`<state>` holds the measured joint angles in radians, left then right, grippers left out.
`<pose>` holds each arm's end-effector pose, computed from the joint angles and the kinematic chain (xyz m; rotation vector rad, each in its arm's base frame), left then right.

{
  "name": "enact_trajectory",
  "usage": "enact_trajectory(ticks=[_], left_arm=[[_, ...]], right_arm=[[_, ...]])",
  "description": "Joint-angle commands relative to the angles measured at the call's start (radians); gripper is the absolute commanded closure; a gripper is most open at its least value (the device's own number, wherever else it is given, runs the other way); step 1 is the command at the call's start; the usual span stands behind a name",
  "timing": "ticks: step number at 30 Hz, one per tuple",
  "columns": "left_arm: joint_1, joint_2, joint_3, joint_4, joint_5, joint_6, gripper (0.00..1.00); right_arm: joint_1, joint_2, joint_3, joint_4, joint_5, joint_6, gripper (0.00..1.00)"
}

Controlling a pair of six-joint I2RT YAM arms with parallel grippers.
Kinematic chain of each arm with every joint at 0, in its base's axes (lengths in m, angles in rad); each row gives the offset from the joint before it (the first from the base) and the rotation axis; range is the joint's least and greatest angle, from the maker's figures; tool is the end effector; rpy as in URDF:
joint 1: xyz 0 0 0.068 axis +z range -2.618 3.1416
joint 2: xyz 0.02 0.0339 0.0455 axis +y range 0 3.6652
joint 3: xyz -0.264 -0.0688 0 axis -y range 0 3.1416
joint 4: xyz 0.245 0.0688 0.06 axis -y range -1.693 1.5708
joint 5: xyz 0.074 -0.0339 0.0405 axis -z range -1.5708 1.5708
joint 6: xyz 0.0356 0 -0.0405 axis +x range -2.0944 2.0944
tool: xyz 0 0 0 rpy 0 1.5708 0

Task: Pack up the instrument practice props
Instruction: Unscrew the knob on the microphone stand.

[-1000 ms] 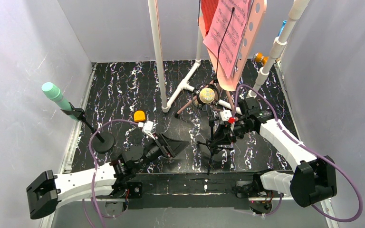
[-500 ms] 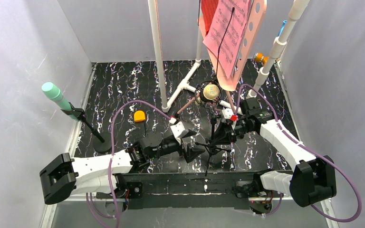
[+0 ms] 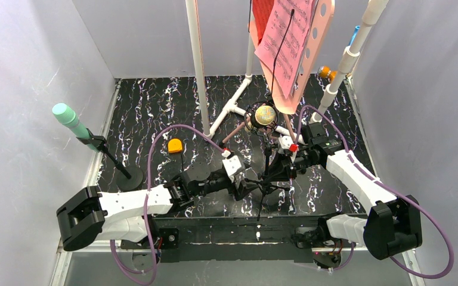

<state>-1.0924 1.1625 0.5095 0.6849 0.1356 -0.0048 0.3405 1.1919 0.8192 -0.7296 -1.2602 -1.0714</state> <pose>0.1133 -0.2290 0.2581 0.9341 1.3258 -0.9648 0.1873 0.1023 0.2497 -1.5677 1.3006 1.1957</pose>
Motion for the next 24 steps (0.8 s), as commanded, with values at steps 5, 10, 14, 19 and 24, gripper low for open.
enact_trajectory(ticks=[5, 10, 14, 19, 24], left_arm=[[-0.001, 0.035, 0.079, 0.011, 0.026, 0.062, 0.34], [0.0, 0.08, 0.115, 0.01, 0.095, 0.051, 0.51], [0.0, 0.094, 0.115, 0.011, 0.114, 0.041, 0.73], [0.002, 0.084, 0.105, 0.011, 0.126, 0.029, 0.75], [0.002, 0.078, 0.092, 0.011, 0.13, 0.015, 0.68]], right_arm=[[-0.004, -0.015, 0.006, 0.039, -0.092, 0.002, 0.99], [-0.003, -0.017, 0.006, 0.041, -0.091, 0.004, 0.99], [-0.005, -0.019, 0.006, 0.041, -0.088, 0.004, 0.99], [-0.005, -0.018, 0.006, 0.042, -0.088, 0.005, 0.99], [-0.005, -0.017, 0.006, 0.042, -0.088, 0.005, 0.99]])
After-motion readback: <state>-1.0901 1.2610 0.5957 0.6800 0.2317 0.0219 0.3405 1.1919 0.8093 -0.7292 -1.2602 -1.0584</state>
